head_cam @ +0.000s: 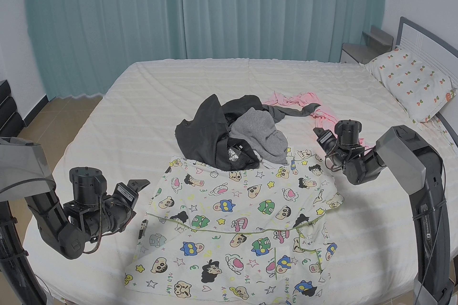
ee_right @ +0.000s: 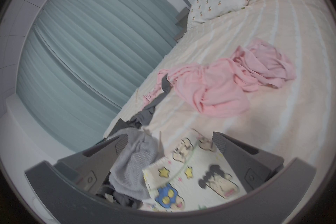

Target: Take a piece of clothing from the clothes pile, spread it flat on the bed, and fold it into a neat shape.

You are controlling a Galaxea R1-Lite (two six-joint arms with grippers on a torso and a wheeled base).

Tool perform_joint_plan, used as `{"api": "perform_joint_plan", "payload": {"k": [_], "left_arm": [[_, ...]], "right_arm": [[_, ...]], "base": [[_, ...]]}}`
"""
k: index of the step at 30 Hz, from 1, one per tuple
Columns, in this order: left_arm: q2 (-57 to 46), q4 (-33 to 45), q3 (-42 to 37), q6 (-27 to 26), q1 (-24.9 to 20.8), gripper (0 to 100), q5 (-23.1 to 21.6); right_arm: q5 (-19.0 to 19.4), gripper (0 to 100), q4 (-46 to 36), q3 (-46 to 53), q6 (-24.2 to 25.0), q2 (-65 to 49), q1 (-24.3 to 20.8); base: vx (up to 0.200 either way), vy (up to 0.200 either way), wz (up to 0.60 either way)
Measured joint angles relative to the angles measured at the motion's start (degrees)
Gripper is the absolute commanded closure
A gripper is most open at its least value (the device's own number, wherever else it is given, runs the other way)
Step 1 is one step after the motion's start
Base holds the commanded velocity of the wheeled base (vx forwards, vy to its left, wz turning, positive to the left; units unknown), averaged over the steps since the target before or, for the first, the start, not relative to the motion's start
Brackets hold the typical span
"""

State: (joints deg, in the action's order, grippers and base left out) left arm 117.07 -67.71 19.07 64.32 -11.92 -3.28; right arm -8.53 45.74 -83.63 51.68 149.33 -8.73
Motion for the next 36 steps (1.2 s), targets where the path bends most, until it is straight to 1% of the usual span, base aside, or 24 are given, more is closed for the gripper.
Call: {"api": "perform_joint_plan", "payload": {"k": [4, 8, 16, 18, 21, 26, 28, 30, 32, 34, 36], "left_arm": [[0.0, 0.0, -1.5, -3.5, -1.4, 0, -0.7], [0.1, 0.0, -3.5, -6.6, -2.6, 0, -1.2], [0.5, -0.1, -6.7, -11.2, -4.2, 0, -1.6], [0.8, 0.1, -6.9, -12.7, -4.3, 0, -1.7], [1.8, 0.7, -6.1, -15.5, -4.2, 0, -1.7], [5.1, 1.9, -2.8, -25.5, -2.7, 0, -1.7], [6.6, 3.0, -0.1, -27.5, -1.9, 0, -1.7], [7.6, 4.9, 1.6, -28.0, -1.5, 0, -1.6], [8.6, 9.1, 3.4, -29.5, -0.9, 0, -1.6], [9.2, 11.8, 4.5, -32.2, -0.3, 0, -1.6], [9.8, 13.6, 5.5, -36.4, 0.5, 0, -1.6]], "right_arm": [[1.6, 0, 5.5, 10.4, -0.2, -3.5, -0.5], [3.9, 0, 11.9, 21.4, -1.6, -7.1, -0.9], [8.5, 0, 24.5, 44.1, -8.4, -12.9, 0.0], [9.9, 0, 29.2, 50.6, -10.3, -14.3, 0.5], [11.8, 0, 35.6, 57.2, -11.8, -15.5, 0.9], [13.5, 0, 41.4, 63.5, -13.3, -16.6, 1.0], [14.0, 0, 42.5, 64.9, -13.6, -16.7, 0.9], [14.2, 0, 42.8, 65.5, -13.7, -16.8, 0.8], [14.3, 0, 43.1, 66.2, -13.8, -16.9, 0.6], [14.4, 0, 43.2, 66.6, -13.9, -17.0, 0.4], [14.4, 0, 43.2, 67.0, -13.9, -17.1, 0.2]], "base": [[0.000, 0.000, 0.00], [0.000, 0.000, 0.00], [0.000, 0.000, 0.00], [0.000, 0.000, 0.00], [0.000, 0.000, 0.00], [0.000, 0.000, 0.00], [0.000, 0.000, 0.00], [0.000, 0.000, 0.00], [0.000, 0.000, 0.00], [0.000, 0.000, 0.00], [0.000, 0.000, 0.00]]}}
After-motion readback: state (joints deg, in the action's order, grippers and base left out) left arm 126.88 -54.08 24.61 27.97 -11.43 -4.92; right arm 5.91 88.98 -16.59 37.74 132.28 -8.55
